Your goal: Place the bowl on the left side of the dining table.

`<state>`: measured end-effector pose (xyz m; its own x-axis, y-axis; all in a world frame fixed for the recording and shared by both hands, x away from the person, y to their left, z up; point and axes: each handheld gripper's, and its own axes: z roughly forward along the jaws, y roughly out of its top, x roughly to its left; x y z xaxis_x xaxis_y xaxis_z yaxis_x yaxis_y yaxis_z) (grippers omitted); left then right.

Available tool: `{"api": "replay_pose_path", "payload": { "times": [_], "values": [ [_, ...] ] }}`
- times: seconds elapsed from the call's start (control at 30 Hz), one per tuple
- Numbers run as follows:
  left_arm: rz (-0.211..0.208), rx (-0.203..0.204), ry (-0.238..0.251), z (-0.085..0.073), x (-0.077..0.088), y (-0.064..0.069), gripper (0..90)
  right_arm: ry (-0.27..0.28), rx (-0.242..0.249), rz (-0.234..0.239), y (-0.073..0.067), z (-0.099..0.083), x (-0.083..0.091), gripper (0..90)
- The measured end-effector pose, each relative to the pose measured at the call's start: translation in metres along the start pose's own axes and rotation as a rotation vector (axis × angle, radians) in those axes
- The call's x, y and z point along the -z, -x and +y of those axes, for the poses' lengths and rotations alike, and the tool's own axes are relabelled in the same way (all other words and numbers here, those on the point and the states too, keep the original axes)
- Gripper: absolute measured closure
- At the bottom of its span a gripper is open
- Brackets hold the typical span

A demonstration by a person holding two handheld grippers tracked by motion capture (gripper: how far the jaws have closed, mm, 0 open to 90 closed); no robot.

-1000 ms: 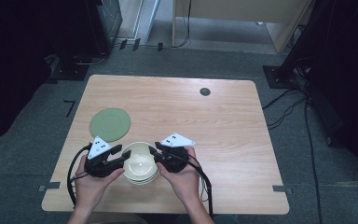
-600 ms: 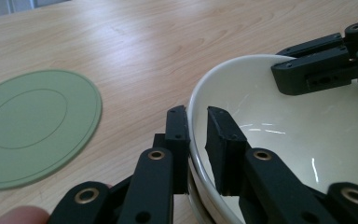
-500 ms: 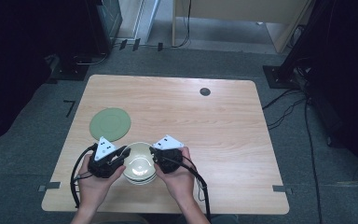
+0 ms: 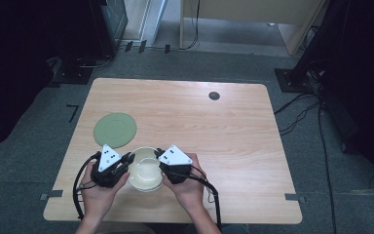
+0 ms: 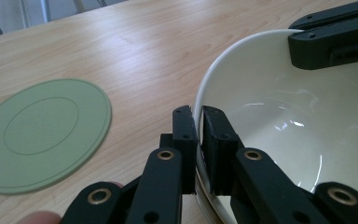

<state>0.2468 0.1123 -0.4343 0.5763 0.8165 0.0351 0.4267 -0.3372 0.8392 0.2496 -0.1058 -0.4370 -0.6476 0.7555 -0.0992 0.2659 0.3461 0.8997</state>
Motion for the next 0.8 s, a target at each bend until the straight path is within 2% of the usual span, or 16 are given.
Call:
{"api": "replay_pose_path", "payload": {
  "times": [0.07,0.17,0.23,0.33,0.4,0.43,0.5,0.63,0.8],
  "values": [
    [-0.01,0.007,0.016,0.0,0.001,-0.001,85.4,0.011,0.004,-0.005,-0.001,-0.001,0.001,86.6],
    [-0.015,0.005,0.049,0.0,0.004,0.0,85.6,0.052,0.042,-0.027,-0.003,-0.003,0.005,86.7],
    [-0.015,0.007,0.051,0.0,0.004,0.0,85.4,0.062,0.05,-0.034,-0.003,-0.003,0.005,86.7],
    [-0.032,0.042,0.04,0.001,0.003,-0.002,84.5,0.07,0.064,-0.047,-0.005,-0.002,0.007,86.7],
    [-0.05,0.052,0.0,0.001,-0.002,-0.002,75.8,0.078,0.073,-0.046,-0.006,-0.002,0.008,86.8],
    [-0.057,0.057,-0.004,0.0,-0.004,-0.002,73.1,0.086,0.07,-0.039,-0.006,-0.001,0.009,86.7],
    [-0.057,0.063,-0.012,-0.001,-0.007,-0.001,72.5,0.097,0.067,-0.04,-0.007,0.0,0.011,86.8],
    [-0.052,0.071,-0.009,0.0,-0.008,0.001,75.9,0.12,0.087,-0.069,-0.01,0.003,0.017,86.7],
    [-0.059,0.081,0.026,0.002,-0.004,0.002,82.2,0.152,0.118,-0.099,-0.016,0.004,0.024,86.8]
  ]
}}
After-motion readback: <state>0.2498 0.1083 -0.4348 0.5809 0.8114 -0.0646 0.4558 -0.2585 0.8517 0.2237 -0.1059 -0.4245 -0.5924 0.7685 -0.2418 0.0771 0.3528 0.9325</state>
